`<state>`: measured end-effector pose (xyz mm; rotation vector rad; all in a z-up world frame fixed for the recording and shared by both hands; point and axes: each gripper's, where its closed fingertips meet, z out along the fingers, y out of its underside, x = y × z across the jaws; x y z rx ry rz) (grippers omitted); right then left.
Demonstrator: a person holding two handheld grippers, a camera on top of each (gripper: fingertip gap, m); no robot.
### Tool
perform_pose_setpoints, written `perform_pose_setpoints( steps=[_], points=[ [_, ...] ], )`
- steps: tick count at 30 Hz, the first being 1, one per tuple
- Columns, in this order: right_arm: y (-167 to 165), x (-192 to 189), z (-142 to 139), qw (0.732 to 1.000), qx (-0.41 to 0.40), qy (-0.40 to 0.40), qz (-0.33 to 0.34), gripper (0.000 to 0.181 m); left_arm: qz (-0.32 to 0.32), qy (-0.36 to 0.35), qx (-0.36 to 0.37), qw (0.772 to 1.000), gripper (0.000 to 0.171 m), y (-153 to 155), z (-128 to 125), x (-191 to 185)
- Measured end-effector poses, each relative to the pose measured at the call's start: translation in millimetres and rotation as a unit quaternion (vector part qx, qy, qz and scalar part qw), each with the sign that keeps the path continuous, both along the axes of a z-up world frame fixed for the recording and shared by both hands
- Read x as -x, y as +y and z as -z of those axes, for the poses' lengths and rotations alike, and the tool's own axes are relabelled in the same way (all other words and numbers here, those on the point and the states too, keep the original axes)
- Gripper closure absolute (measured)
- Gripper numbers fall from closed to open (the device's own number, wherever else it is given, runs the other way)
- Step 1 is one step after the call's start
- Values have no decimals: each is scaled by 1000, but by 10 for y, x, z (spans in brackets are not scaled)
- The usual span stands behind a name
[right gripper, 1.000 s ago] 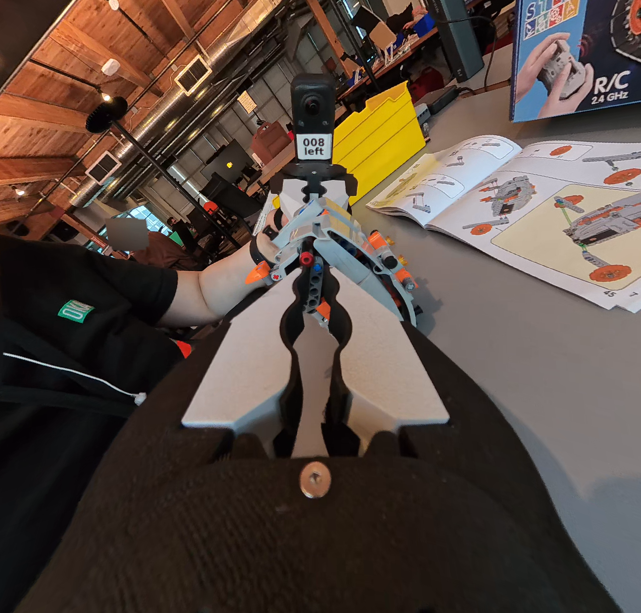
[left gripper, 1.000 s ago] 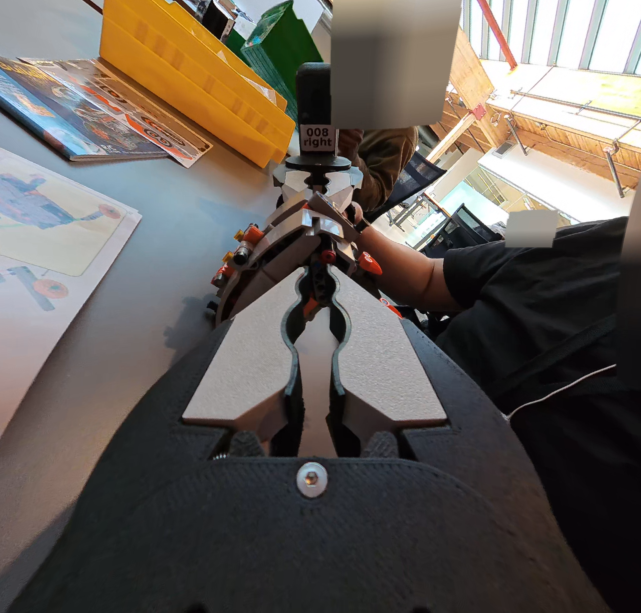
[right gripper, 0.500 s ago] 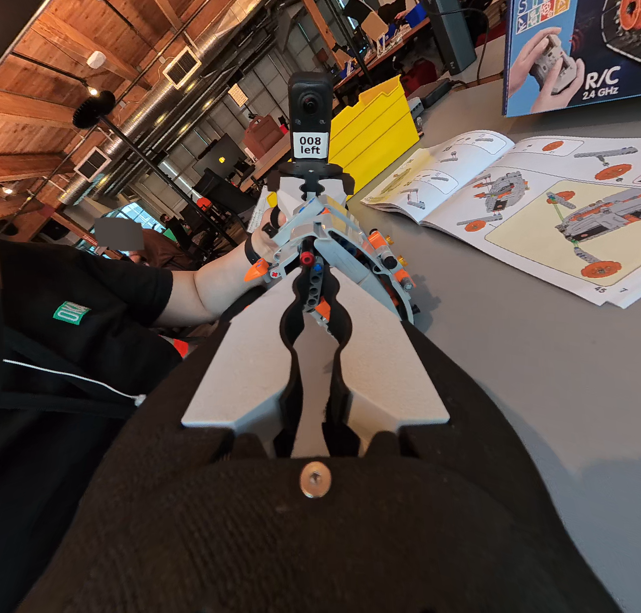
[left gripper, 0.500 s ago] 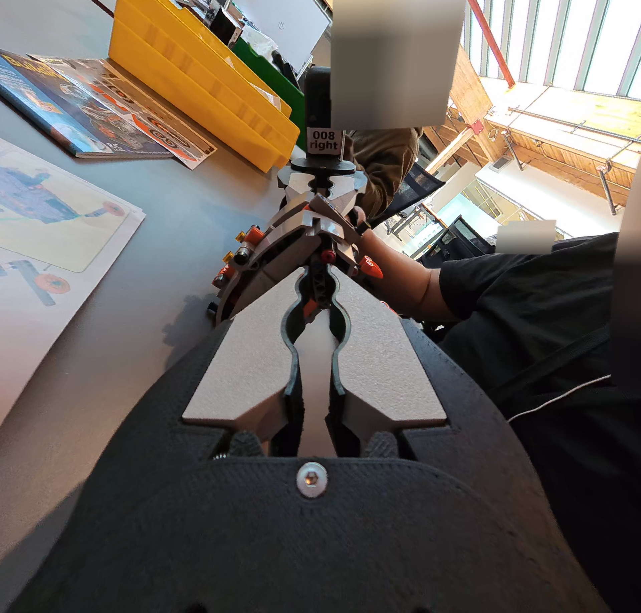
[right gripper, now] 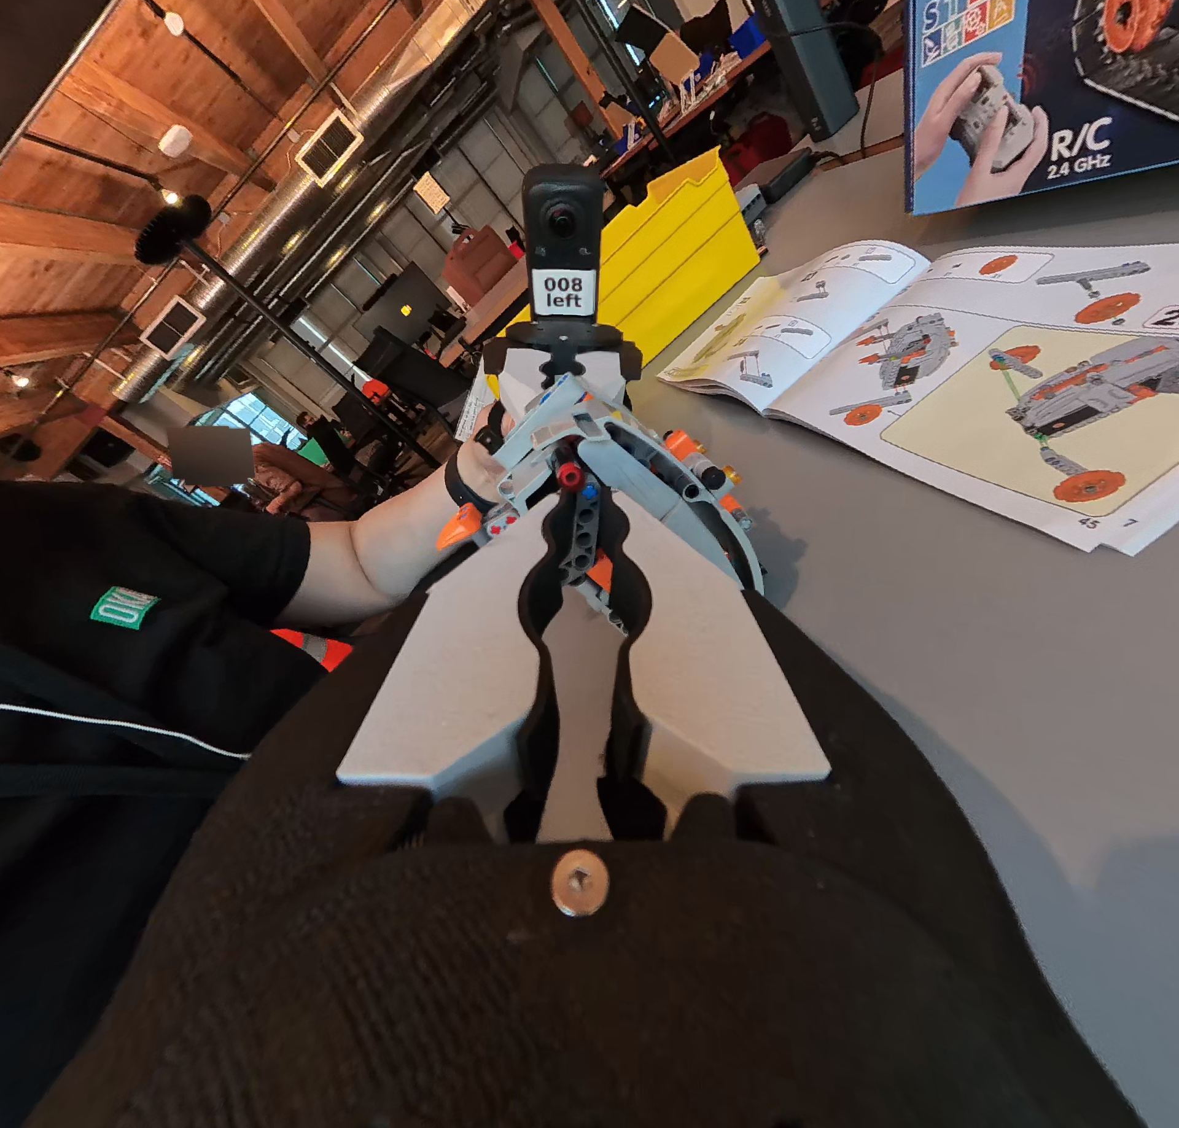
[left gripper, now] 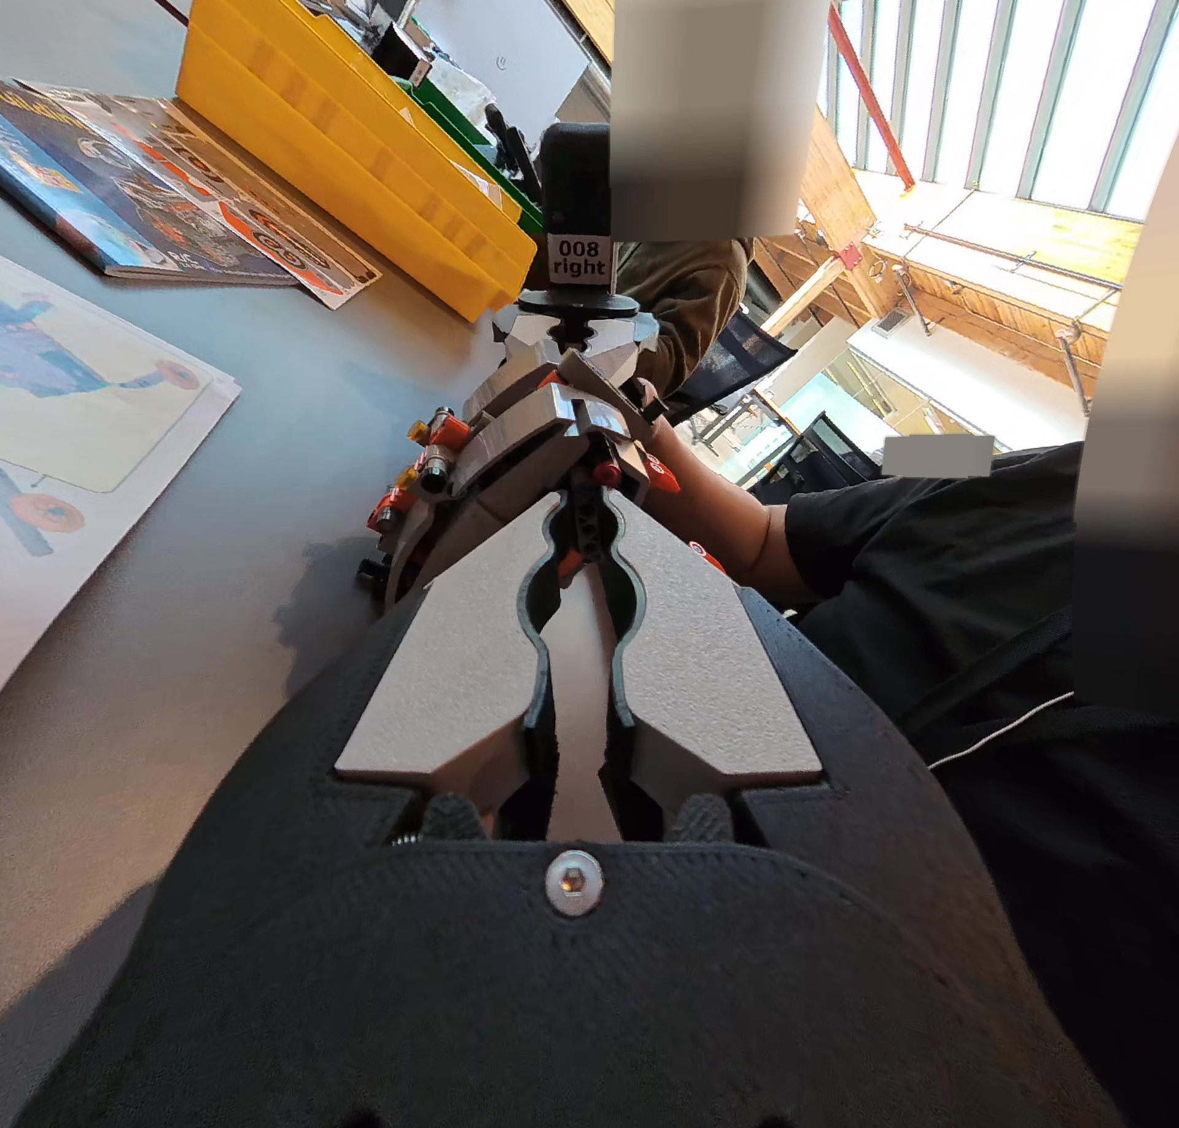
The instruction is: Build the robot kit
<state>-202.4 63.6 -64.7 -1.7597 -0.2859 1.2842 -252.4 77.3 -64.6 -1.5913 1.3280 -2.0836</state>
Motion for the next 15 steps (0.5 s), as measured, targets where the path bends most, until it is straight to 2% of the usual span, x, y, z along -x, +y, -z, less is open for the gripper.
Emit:
perform_pose_setpoints(
  steps=[2,3,4,5,7,10,12,15],
  points=[
    [-32,19,20,1000,-7,-15,-15,173,-14,3,-18,1000,166,25,2,17],
    [-31,-12,56,999,-5,-30,-11,164,-21,3,-31,999,162,36,1,38],
    [-25,-71,85,999,-11,-45,1,147,-31,4,-41,999,151,56,-5,69],
    [-39,-139,96,998,-24,-57,6,139,-43,4,-45,998,142,85,-28,113],
    [-121,-214,146,994,-54,-95,-9,126,-60,-11,-39,997,143,89,-123,258],
    [-166,-173,447,975,-72,-208,-37,100,-90,-1,-74,993,144,-4,-116,507],
    [-177,-10,543,965,-86,-239,-65,99,-119,25,-128,984,144,-75,-3,670],
    [-50,113,534,958,-112,-255,-63,99,-170,34,-177,969,144,-149,57,897]
  ],
)
